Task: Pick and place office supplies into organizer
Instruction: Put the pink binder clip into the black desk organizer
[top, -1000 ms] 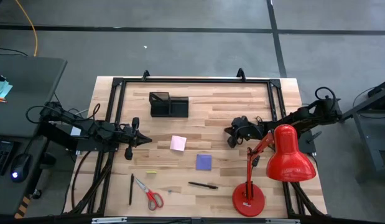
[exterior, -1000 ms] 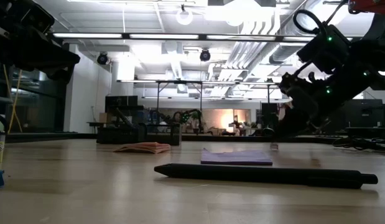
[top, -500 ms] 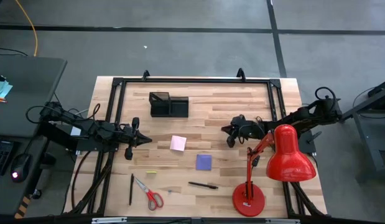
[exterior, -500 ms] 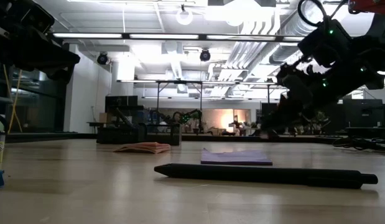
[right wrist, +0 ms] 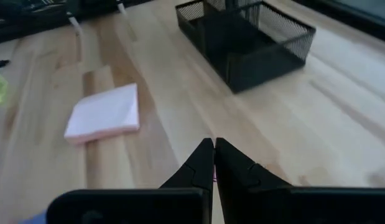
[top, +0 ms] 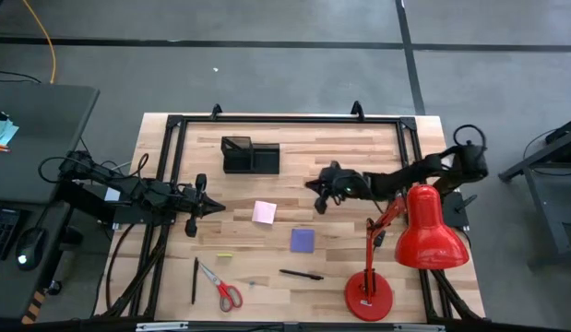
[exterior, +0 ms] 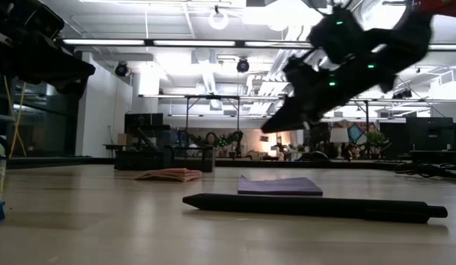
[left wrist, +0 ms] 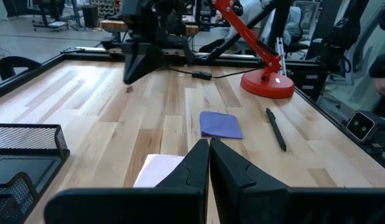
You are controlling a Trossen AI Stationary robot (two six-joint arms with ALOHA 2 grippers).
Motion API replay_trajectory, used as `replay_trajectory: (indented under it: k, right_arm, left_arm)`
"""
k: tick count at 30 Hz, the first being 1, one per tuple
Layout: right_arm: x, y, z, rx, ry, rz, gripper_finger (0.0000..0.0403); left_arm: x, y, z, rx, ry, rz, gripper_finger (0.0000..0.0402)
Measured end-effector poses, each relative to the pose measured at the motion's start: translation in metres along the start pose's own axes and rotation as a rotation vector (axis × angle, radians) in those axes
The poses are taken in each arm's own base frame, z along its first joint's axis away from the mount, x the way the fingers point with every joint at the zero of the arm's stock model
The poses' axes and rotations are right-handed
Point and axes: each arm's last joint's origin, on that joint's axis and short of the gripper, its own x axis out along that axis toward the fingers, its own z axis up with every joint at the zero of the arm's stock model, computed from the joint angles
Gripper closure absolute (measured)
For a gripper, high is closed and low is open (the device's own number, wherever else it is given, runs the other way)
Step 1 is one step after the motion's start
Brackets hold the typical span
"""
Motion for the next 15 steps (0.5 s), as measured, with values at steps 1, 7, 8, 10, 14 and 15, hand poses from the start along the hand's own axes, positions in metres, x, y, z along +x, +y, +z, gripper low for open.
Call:
replay_trajectory:
  k: [1, 7, 8, 10, 14, 15]
  right_arm:
    - [0.006, -0.001, 0.004, -0.004, -0.002, -0.002, 0.0402]
    - [0.041, -0.005, 0.025, -0.015, -0.009, 0.056, 0.0402]
    - [0.047, -0.005, 0.030, -0.016, -0.015, 0.068, 0.0402]
    - [0.060, -0.005, 0.039, -0.028, -0.028, 0.098, 0.0402]
    - [0.083, -0.004, 0.055, -0.043, -0.049, 0.128, 0.0402]
    - [0.089, -0.004, 0.059, -0.046, -0.049, 0.128, 0.0403]
  left_arm:
    - [0.000, 0.000, 0.000, 0.000, 0.000, 0.000, 0.0401]
    - [0.000, 0.000, 0.000, 0.000, 0.001, -0.003, 0.0401]
    - [0.000, 0.000, 0.000, 0.000, 0.001, -0.003, 0.0401]
    - [0.000, 0.000, 0.000, 0.000, 0.001, -0.004, 0.0401]
    - [0.000, 0.000, 0.000, 0.000, 0.001, -0.004, 0.0401]
    - [0.000, 0.000, 0.000, 0.000, 0.001, -0.004, 0.0401]
